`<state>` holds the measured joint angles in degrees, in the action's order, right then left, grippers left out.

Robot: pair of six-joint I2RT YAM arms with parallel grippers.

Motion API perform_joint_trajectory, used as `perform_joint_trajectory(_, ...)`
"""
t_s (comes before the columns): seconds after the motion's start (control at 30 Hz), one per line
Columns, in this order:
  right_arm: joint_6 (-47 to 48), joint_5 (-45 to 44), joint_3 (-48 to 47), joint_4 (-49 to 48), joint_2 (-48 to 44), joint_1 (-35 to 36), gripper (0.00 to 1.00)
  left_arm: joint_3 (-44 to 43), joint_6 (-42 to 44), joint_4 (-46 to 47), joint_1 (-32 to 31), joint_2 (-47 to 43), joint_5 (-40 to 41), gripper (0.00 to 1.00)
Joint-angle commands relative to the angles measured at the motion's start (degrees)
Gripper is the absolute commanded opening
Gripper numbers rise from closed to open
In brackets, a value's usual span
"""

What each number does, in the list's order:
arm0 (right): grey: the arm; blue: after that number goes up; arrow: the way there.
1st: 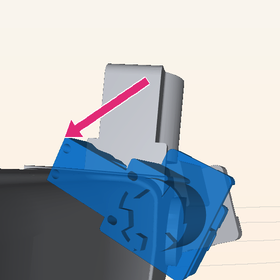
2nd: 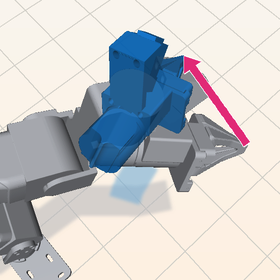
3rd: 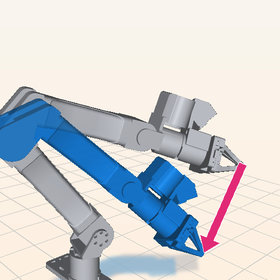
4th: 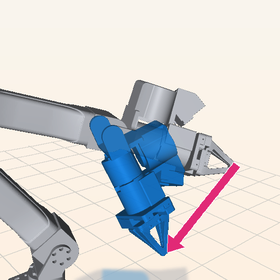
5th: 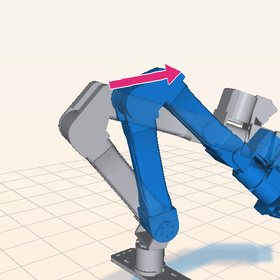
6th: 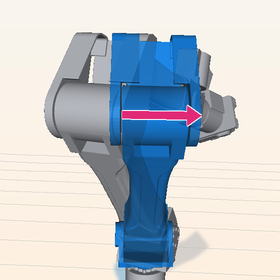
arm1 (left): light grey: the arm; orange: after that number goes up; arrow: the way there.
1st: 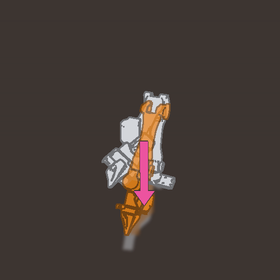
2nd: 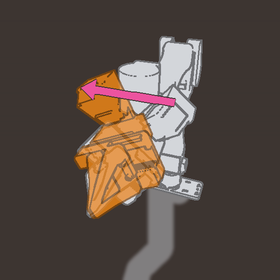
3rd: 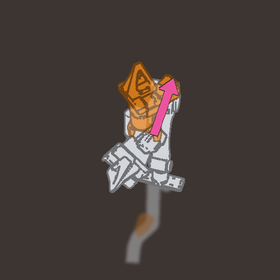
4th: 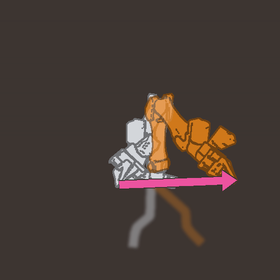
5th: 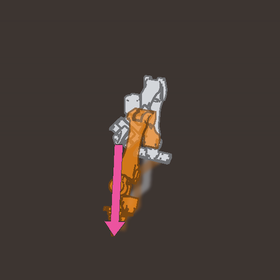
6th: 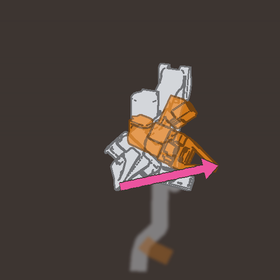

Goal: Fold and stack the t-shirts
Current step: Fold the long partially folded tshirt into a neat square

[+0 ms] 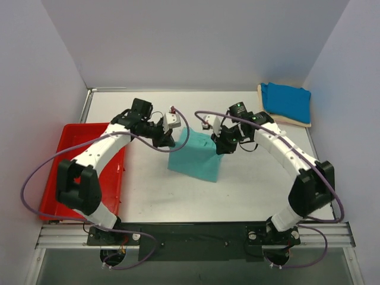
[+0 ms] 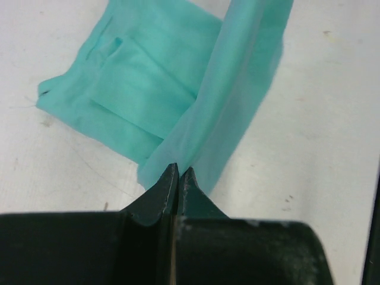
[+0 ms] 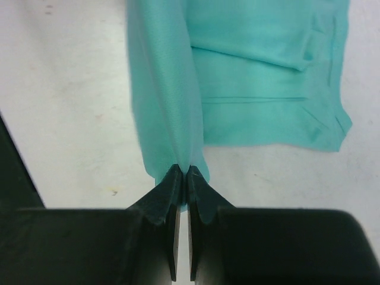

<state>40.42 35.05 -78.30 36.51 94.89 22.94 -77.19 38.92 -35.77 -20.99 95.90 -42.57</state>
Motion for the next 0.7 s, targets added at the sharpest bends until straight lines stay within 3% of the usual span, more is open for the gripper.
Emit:
perform_joint_trajectory(0.0,-3.5,-1.7,5.0,5.3,-10.7,7.4,0.0,4.8,6.9,-6.8,-0.4,-11.1,-8.7,0.0)
perform_joint_trajectory(0.3,-9.8,-4.2,11.5,12.5,-22.4,20.4,0.0,9.2,22.4,-30.9,-1.8,-19.3,-15.1,0.0)
perform_joint_trajectory(0.5,-15.7,-5.3,13.2,15.3,-27.6,30.0,0.0,13.7,27.3,-39.0,-3.3,-28.7,-13.9,0.0)
perform_joint_trajectory(0.67,-20.3,-5.3,13.4,16.7,-30.6,37.4,0.0,16.3,26.0,-41.8,-7.4,-36.6,-14.7,0.0)
